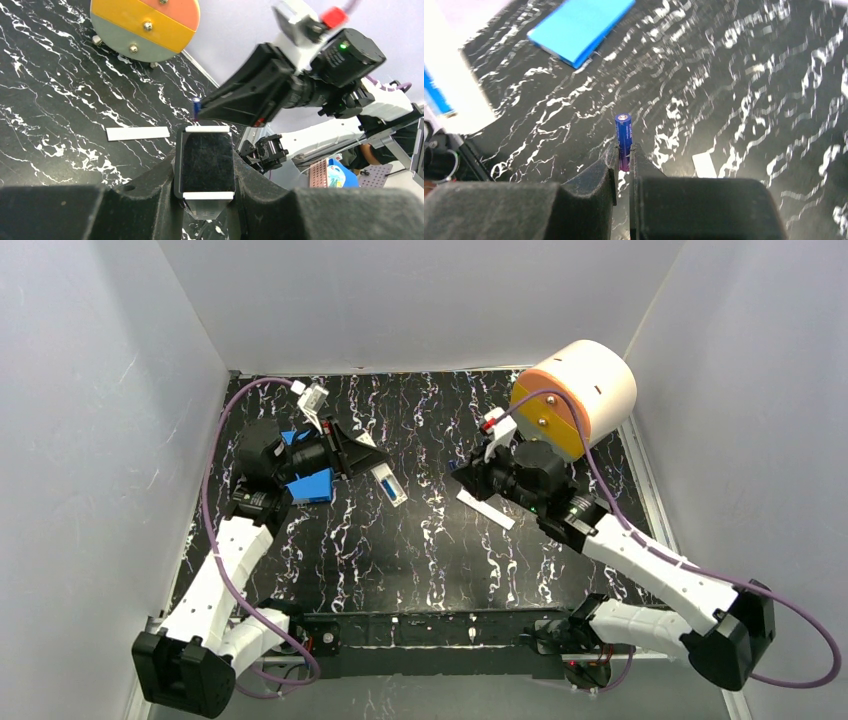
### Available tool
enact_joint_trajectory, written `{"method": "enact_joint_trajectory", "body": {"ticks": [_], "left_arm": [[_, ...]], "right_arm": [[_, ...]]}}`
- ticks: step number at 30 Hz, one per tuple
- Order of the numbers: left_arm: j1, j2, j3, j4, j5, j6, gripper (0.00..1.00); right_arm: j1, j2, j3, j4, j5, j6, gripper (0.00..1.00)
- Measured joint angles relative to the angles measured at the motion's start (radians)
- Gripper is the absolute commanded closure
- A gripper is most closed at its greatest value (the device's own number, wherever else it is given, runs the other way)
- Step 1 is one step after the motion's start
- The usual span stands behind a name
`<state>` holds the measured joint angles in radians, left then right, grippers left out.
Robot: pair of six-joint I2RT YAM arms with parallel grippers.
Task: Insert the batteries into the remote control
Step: Place the battery at the center of the board.
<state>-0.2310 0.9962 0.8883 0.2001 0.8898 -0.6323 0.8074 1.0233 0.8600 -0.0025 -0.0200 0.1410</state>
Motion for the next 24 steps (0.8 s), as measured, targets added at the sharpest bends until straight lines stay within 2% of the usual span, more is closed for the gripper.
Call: {"method": "enact_joint_trajectory", "body": {"ticks": [7,12,24], "left_arm": [[0.000,-0.021,-0.016,0.040,0.018,0.000,0.98],[0.000,-0.028,-0.034,0.070,0.015,-0.026,0.98],[0.000,-0.031,-0.129,0.151,-0.004,-0.107,0.98]], "right_arm": [[0.000,0.186,0.109,-0.282,0.211,0.352,0.99],[0.000,0.333,0.142,-0.484,0.234,0.606,0.99],[0.005,0.378,-0.034,-0.550,0.200,1.024,0.99]]}}
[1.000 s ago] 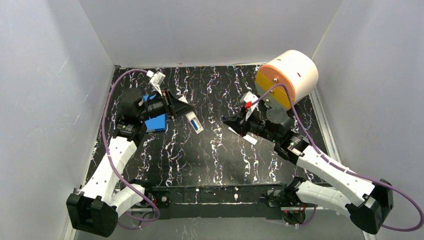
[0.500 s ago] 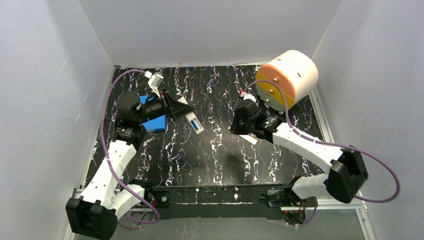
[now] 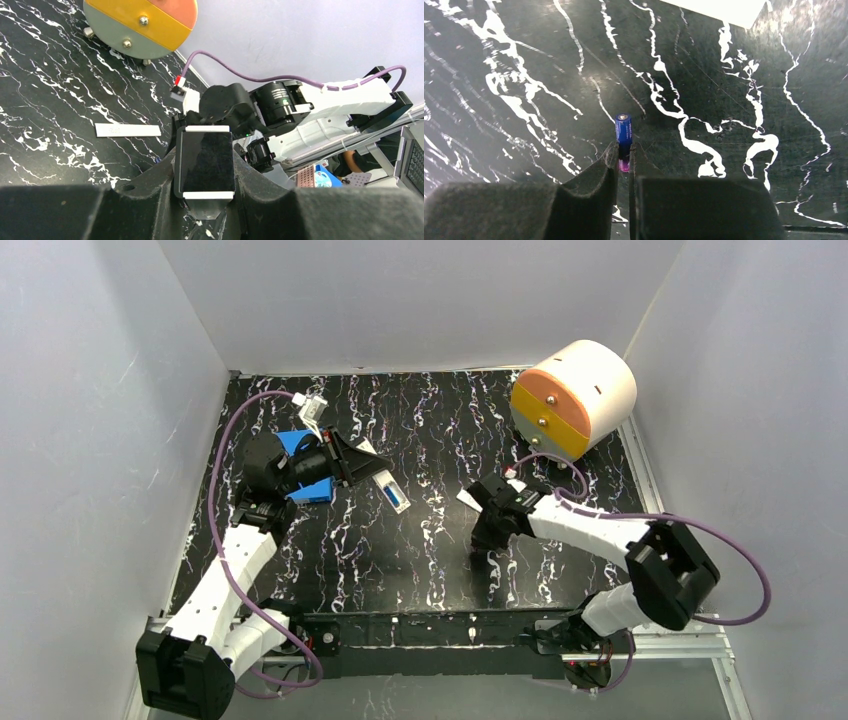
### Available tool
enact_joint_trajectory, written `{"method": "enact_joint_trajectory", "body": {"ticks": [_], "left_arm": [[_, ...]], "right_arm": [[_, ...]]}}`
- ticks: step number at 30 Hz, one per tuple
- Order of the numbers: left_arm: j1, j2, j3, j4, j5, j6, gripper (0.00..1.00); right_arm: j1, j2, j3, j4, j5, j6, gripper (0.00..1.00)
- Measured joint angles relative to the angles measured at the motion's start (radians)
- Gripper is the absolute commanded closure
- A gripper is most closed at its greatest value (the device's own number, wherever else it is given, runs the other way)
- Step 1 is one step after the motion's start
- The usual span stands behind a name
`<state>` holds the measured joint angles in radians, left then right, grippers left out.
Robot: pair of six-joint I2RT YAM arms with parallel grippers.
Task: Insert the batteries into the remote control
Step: Place the battery at the center of the board, then pick up the battery from the center of the board.
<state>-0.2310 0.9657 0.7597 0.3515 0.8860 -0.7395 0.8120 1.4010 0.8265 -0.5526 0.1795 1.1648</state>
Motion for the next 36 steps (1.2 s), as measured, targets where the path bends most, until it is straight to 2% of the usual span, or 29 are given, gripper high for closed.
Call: {"method": "enact_joint_trajectory", "body": {"ticks": [6,10,16,22,24,28,30,34,36], "left_arm": [[0.000,-0.001,0.000,0.018,-0.002,-0.005,0.98],[0.000,-0.001,0.000,0.020,-0.002,-0.005,0.98],[0.000,-0.001,0.000,0.023,-0.002,-0.005,0.98],[0.000,-0.001,0.000,0.024,-0.009,0.000,0.98],[0.001,-0.001,0.000,0.024,-0.014,0.003,0.98],[0.013,-0.005,0.000,0.017,-0.033,0.008,0.98],[0.031,-0.012,0.001,-0.003,-0.050,0.017,0.98],[0.079,-0.017,0.045,-0.114,-0.110,0.058,0.98],[0.098,-0.017,0.087,-0.189,-0.158,0.086,0.98]], "right_arm": [[0.000,0.090,0.014,-0.042,-0.002,0.103,0.97],[-0.005,0.114,0.023,-0.053,-0.005,0.143,0.74],[-0.012,0.145,0.077,-0.094,0.000,0.144,0.55],[-0.014,0.085,0.172,-0.151,0.051,0.055,0.53],[-0.019,0.049,0.204,-0.153,0.051,-0.051,0.53],[-0.034,0.029,0.264,-0.136,-0.021,-0.462,0.57],[-0.038,0.036,0.284,-0.148,-0.091,-0.718,0.57],[-0.033,0.075,0.296,-0.200,-0.134,-1.089,0.56],[-0.021,0.108,0.296,-0.221,-0.123,-1.215,0.55]]}}
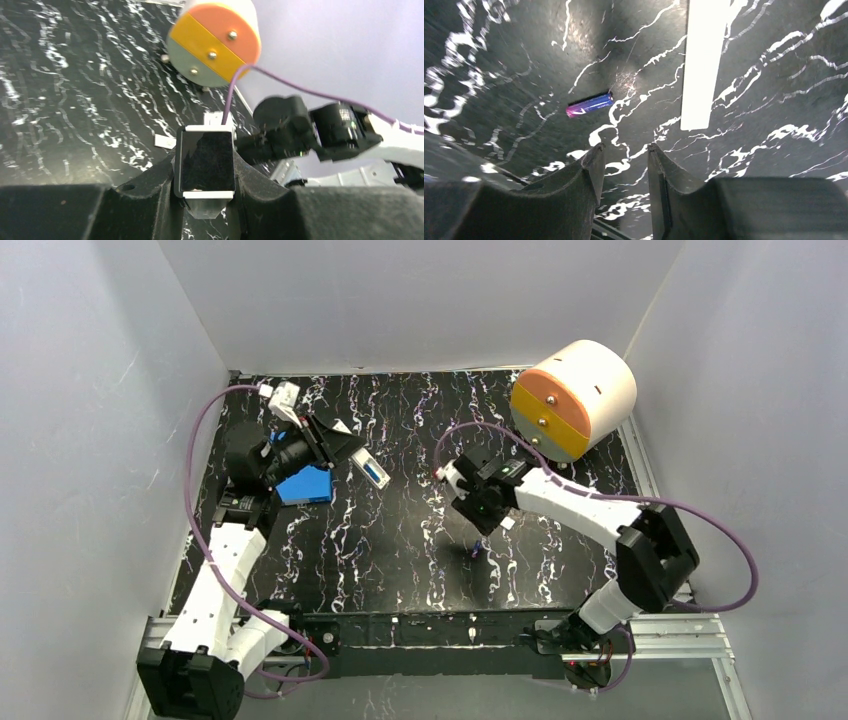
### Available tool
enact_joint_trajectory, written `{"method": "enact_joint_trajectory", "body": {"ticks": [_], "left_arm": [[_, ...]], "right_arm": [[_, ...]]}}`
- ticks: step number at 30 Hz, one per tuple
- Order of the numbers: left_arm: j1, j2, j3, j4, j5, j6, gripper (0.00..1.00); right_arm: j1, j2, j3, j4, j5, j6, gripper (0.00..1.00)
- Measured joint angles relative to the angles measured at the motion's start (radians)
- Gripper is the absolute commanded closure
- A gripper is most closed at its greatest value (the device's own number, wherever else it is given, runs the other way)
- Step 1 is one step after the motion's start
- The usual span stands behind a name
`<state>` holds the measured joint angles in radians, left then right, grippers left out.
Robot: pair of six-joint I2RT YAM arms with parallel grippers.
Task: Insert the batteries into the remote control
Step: Pick up the battery from the center of the board.
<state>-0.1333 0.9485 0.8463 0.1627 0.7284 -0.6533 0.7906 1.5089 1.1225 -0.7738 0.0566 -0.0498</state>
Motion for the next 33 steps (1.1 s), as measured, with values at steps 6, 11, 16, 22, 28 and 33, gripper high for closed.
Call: {"method": "enact_joint_trajectory", "body": {"ticks": [6,11,16,22,28,33], "left_arm": [[0.053,0.001,0.063,-0.099,-0.088,0.037,0.98],[0.080,0.038,0.064,-0.097,-0.096,0.020,0.98],[0.086,0.076,0.064,-0.097,-0.095,0.012,0.98],[0.092,0.076,0.064,-0.097,-0.089,0.008,0.98],[0.093,0.076,0.064,-0.097,-0.082,0.006,0.98],[0.097,0.076,0.064,-0.097,-0.077,0.006,0.98]], "right_arm": [[0.136,0.055,-0.046,-0.017,0.104,-0.227,0.51],[0.202,0.050,-0.101,0.003,0.168,-0.313,0.49],[0.244,0.050,-0.154,0.040,0.227,-0.348,0.48],[0.271,0.056,-0.164,0.114,0.237,-0.365,0.47],[0.277,0.094,-0.164,0.174,0.227,-0.374,0.48],[0.277,0.104,-0.164,0.182,0.221,-0.380,0.47]]}}
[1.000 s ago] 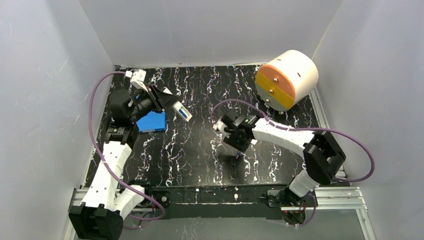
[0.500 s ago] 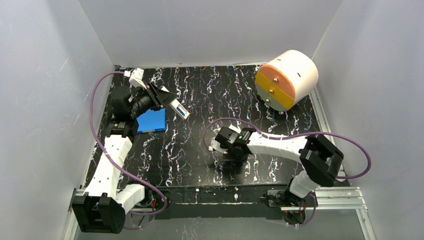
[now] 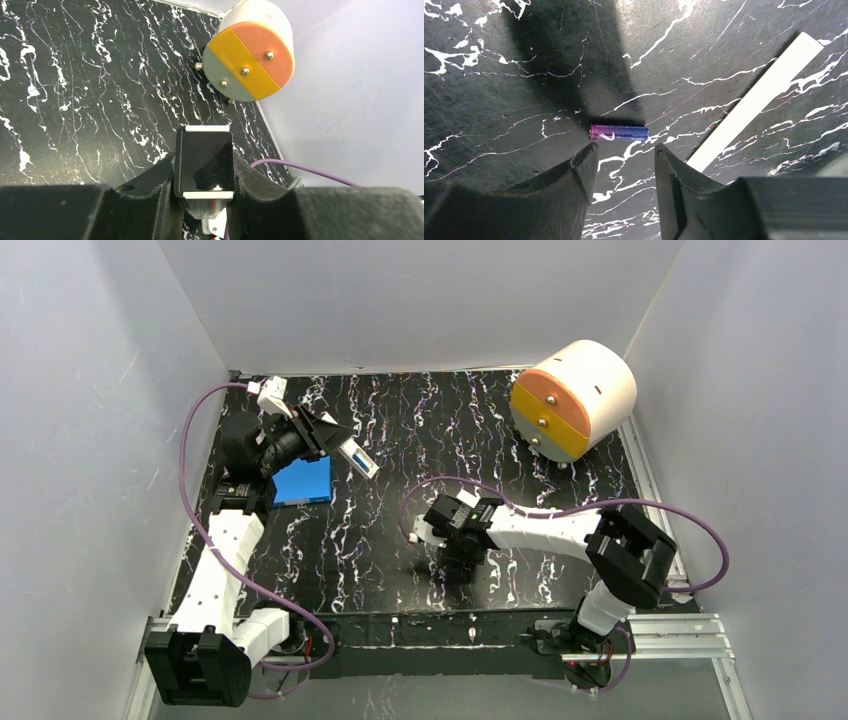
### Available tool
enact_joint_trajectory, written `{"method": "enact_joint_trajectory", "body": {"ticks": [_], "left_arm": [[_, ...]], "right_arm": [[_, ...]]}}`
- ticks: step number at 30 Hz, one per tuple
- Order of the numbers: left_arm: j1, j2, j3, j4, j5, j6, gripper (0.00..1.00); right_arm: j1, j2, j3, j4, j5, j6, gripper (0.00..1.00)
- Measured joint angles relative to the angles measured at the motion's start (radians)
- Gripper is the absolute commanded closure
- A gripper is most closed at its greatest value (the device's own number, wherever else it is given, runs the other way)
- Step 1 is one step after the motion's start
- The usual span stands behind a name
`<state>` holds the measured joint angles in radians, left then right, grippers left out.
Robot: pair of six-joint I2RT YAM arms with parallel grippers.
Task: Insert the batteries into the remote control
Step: Pick up the battery from the center of the board.
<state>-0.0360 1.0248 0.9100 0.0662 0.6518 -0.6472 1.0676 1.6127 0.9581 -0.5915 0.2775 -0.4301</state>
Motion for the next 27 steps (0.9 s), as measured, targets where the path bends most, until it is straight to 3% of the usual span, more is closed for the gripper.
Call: {"method": "enact_joint_trajectory", "body": {"ticks": [18,23,27], "left_arm": [[0.002,0.000,0.000,0.000,0.008,-0.001,0.99],[0.002,0.000,0.000,0.000,0.010,-0.001,0.99],[0.002,0.000,0.000,0.000,0.011,-0.002,0.99]], "right_arm": [[0.001,0.031,-0.005,0.123,-0.022,-0.045,0.46],[0.001,0.032,-0.006,0.124,-0.023,-0.044,0.53],[-0.001,0.032,-0.007,0.127,-0.023,-0.033,0.49]]}}
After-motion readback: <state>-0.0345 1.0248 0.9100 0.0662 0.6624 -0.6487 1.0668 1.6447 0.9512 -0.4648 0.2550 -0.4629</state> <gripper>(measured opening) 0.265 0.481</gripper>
